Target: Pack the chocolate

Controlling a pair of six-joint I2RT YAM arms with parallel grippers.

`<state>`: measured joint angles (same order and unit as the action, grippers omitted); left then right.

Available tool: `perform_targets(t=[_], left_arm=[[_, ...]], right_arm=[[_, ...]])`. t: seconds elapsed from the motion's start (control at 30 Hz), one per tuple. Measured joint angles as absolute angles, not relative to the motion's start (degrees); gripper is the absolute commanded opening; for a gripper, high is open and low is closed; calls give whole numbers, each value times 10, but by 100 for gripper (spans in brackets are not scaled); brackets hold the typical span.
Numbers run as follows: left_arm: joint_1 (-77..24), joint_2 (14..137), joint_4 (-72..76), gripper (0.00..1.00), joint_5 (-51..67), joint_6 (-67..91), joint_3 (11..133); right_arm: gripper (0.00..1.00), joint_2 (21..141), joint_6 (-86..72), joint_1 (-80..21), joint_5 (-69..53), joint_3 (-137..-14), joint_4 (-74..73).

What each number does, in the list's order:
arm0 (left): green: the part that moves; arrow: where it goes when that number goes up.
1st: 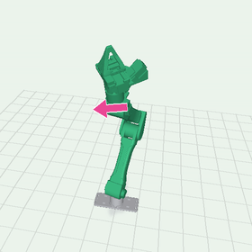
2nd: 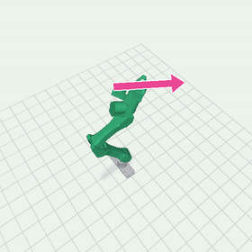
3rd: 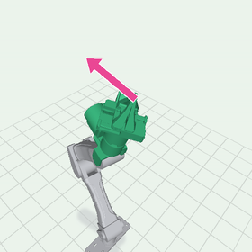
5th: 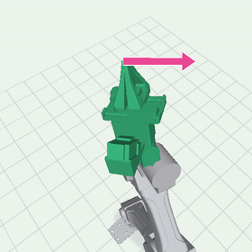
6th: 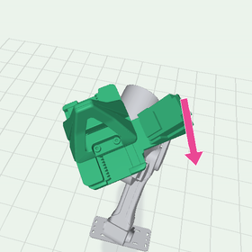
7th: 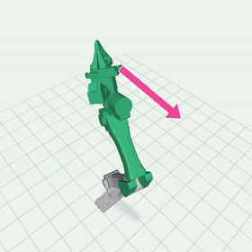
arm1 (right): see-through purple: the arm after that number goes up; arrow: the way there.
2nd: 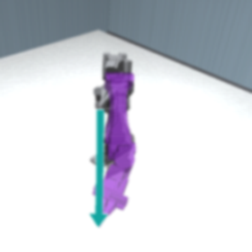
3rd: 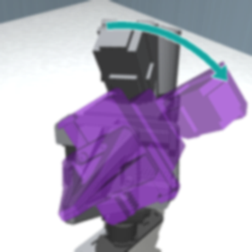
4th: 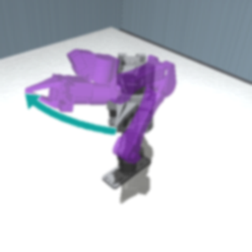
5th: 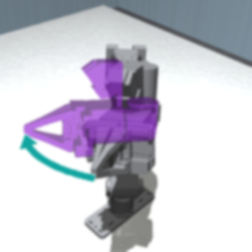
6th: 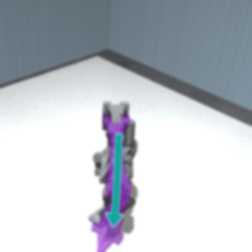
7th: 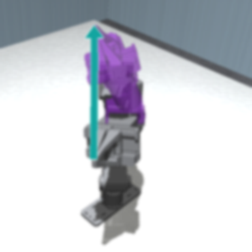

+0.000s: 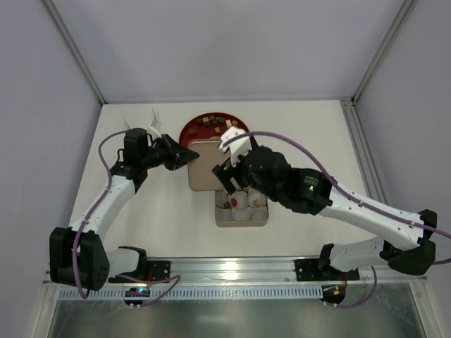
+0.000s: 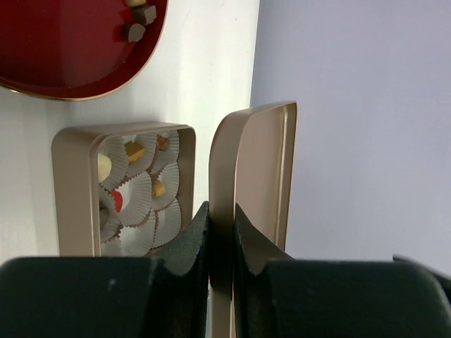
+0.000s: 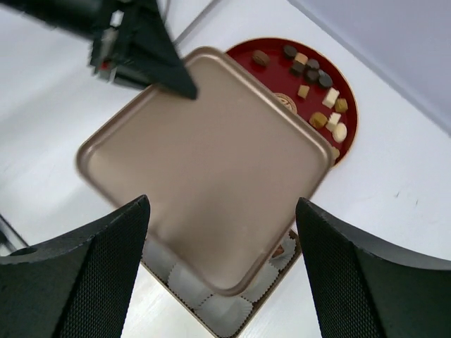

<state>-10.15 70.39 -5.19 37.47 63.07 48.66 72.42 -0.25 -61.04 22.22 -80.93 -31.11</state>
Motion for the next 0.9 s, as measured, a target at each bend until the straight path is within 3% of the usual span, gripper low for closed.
perform_targets(t=[0.13,0.4,0.9], left_arm=[[-100,715,-63,0,384,630,506],[-100,725,-90,0,396,630,523],[-100,725,-115,0,404,628,526]], right_arm=[[84,715,81,-719,282,-770,-302],[85,745,180,-840,396,-732,-304],[86,818,299,-879,490,-681,-236]])
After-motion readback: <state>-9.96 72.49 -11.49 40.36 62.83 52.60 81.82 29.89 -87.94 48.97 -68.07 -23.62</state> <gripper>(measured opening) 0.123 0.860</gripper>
